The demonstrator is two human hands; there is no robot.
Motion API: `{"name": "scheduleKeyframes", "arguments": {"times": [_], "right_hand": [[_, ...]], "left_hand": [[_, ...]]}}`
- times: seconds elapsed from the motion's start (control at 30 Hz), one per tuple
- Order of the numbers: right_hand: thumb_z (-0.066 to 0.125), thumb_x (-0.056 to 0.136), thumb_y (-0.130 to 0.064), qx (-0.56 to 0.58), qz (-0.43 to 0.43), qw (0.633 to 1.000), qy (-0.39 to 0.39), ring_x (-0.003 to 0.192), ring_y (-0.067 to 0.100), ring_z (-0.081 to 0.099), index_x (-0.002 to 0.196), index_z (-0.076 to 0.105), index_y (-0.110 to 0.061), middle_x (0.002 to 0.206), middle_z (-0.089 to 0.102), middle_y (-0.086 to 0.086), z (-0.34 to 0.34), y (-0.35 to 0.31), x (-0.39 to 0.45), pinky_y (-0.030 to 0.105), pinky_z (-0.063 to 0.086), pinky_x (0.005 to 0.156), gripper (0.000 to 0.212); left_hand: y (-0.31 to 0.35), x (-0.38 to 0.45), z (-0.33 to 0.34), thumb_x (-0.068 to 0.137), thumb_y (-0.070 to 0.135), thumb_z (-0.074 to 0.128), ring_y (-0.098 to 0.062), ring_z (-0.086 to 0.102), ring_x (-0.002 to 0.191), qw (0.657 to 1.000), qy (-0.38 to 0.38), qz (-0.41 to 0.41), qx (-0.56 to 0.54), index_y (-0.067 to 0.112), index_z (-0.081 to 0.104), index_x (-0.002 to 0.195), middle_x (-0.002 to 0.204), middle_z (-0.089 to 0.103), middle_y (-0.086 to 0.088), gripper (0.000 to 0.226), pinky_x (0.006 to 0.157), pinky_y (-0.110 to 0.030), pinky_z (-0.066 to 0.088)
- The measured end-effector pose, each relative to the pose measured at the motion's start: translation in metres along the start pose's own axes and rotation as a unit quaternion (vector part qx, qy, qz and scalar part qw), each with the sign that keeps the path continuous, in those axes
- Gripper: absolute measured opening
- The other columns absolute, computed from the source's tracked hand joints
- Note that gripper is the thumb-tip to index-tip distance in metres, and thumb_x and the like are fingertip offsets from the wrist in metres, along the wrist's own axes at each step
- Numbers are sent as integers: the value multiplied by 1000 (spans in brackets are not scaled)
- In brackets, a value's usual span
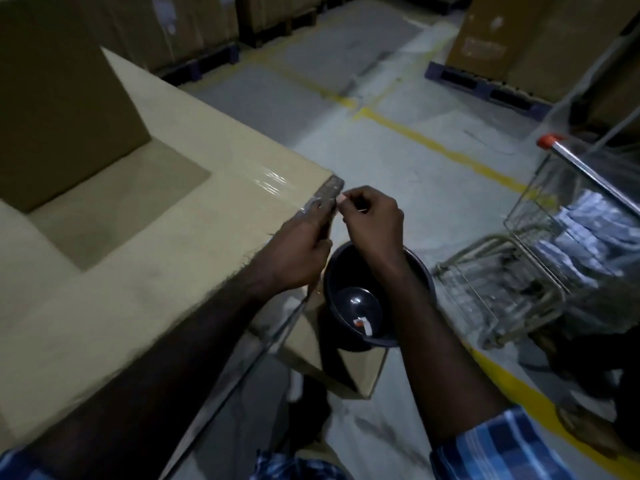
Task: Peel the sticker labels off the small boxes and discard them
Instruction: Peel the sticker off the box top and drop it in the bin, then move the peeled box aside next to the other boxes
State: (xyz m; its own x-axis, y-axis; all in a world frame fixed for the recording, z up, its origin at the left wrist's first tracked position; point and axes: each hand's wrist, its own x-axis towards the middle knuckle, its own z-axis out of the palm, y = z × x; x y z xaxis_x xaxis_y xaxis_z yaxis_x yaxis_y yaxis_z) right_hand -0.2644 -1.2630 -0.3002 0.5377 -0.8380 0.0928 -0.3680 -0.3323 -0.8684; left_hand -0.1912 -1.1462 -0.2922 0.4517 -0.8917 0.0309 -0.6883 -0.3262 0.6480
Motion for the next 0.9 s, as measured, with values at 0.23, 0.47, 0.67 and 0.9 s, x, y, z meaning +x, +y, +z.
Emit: {"name": "scheduleKeyframes", "arguments": {"times": [0.23, 0.47, 0.67, 0.9], "right_hand": [[64, 87, -30, 49, -166, 984, 34, 69, 3, 63, 81, 68, -24, 67, 63, -16, 50, -129, -55, 20, 46, 69, 10], [63, 89, -34, 110, -285, 952, -6, 69, 2, 63, 80, 69, -19, 75, 68, -9, 119, -242, -173, 18, 46, 65, 18], [62, 90, -35, 109, -361, 919, -113, 77, 9, 64, 89, 71, -17, 85, 69, -2, 194, -314, -264, 20, 48, 64, 20], [59, 89, -43, -31, -397, 901, -173, 108, 21, 57, 115, 64, -18, 118, 63, 5, 266, -340, -310, 39, 50, 89, 36]], "left_hand": [[-18, -87, -106, 95, 17, 52, -16, 25, 144, 990, 135, -33, 7, 24, 19, 153, 160, 18, 0, 67, 114, -26, 23], [-41, -256, -223, 93, 20, 57, -9, 21, 145, 946, 315, -53, 54, 26, 23, 153, 160, 18, 2, 68, 113, -25, 26], [-75, -381, -286, 92, 21, 59, -14, 19, 146, 903, 396, -131, 102, 22, 23, 152, 160, 19, -3, 70, 118, -31, 21], [-136, -471, -307, 97, 40, 46, -25, 20, 145, 852, 392, -313, 152, 20, 25, 151, 160, 18, -8, 61, 117, -45, 22]]}}
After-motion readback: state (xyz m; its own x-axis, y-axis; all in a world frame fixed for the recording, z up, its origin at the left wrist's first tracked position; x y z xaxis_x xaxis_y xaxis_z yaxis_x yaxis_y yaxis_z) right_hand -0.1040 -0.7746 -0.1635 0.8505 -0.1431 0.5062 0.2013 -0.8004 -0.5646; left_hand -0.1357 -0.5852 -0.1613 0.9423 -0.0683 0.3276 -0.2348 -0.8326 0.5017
